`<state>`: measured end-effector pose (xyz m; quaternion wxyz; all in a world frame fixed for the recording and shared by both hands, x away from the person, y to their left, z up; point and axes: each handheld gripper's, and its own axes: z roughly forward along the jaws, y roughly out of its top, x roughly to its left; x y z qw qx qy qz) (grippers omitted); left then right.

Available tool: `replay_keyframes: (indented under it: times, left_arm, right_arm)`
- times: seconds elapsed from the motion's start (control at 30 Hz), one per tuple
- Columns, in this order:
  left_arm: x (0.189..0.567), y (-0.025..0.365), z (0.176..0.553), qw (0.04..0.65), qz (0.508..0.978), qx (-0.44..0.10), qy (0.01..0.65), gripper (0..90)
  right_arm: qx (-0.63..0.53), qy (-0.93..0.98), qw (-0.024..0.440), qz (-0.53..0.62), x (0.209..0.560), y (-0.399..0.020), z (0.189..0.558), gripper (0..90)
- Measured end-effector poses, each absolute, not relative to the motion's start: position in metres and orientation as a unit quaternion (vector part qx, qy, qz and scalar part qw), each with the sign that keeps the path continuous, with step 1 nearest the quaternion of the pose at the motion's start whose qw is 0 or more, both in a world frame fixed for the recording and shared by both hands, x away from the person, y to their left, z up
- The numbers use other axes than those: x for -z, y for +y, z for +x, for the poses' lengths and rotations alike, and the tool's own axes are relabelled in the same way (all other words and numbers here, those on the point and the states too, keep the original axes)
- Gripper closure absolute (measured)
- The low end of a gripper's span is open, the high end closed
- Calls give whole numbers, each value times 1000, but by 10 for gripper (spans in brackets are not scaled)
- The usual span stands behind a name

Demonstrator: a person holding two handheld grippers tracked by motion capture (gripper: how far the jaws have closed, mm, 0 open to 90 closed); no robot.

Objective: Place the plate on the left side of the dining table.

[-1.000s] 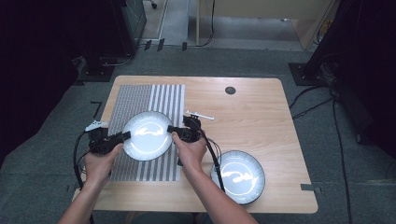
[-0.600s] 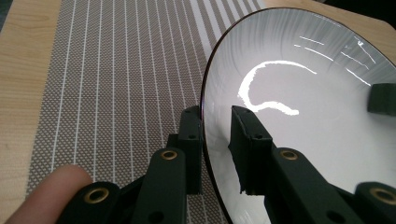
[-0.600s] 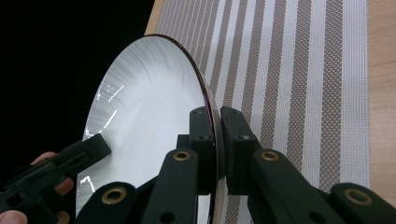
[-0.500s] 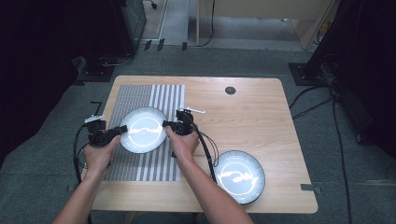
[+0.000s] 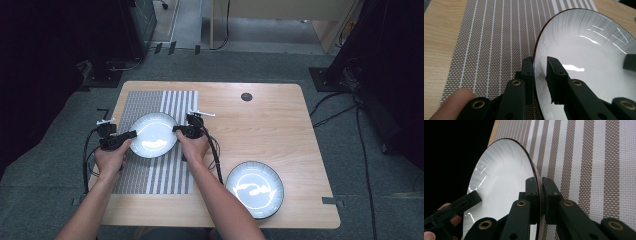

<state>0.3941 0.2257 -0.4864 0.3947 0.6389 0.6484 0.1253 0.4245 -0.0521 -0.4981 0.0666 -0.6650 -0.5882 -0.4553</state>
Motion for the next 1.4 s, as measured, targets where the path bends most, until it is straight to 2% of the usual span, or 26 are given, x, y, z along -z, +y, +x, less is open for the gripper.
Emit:
replay_keyframes:
  times: [0.33,0.9,1.4]
  left_arm:
    - [501,223,405,384,641,-114,654,767]
    - [497,223,410,383,636,-122,659,770]
    - [493,230,414,364,637,-133,667,780]
  right_arm:
    - [446,-591,62,-670,510,-53,431,848]
    - [447,-590,58,-670,509,-52,437,847]
    - [438,-595,79,-669,516,-43,440,837]
